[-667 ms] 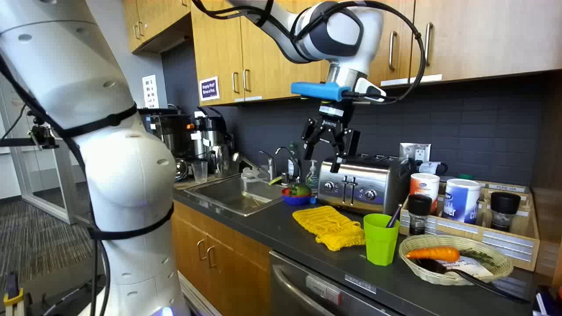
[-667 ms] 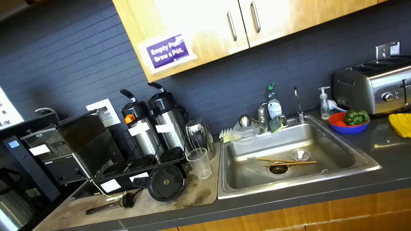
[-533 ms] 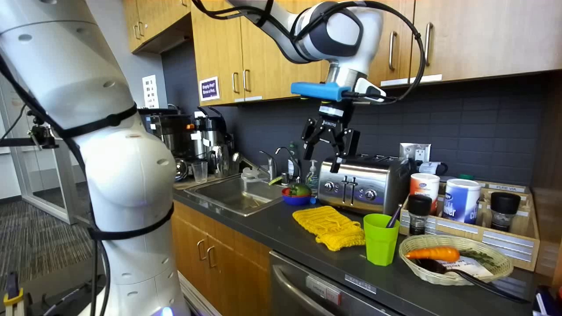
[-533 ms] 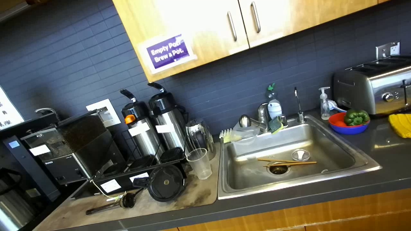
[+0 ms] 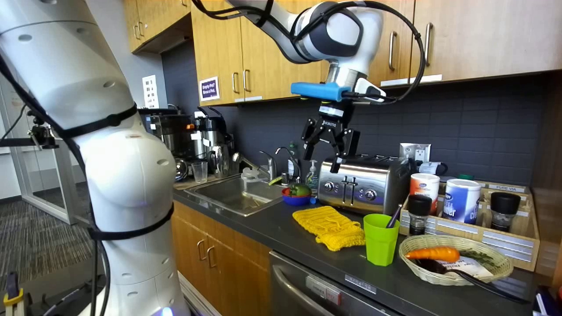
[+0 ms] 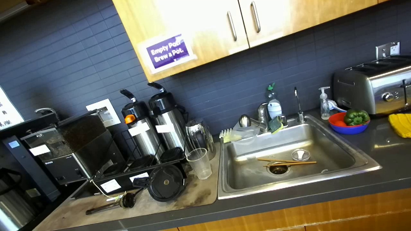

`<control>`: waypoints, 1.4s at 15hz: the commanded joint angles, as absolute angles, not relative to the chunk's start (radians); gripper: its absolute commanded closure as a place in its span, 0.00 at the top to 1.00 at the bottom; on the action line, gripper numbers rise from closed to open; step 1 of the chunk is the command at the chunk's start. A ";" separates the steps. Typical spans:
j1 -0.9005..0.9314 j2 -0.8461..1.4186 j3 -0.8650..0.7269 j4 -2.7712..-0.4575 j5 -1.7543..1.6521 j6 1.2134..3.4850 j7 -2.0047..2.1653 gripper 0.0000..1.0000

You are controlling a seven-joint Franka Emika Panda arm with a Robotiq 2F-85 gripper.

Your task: Fold the yellow cloth in half from right to left.

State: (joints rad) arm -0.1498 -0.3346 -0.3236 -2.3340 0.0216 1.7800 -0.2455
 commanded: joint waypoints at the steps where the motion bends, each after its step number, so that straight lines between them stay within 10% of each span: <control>1: -0.171 -0.332 -0.304 -2.333 0.028 1.778 -0.251 1.00; 21: -0.071 -0.224 -0.303 -2.414 0.408 2.306 -0.590 1.00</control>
State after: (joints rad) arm -0.0868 -0.2684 -0.3189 -2.4419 0.3618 2.2344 -0.5592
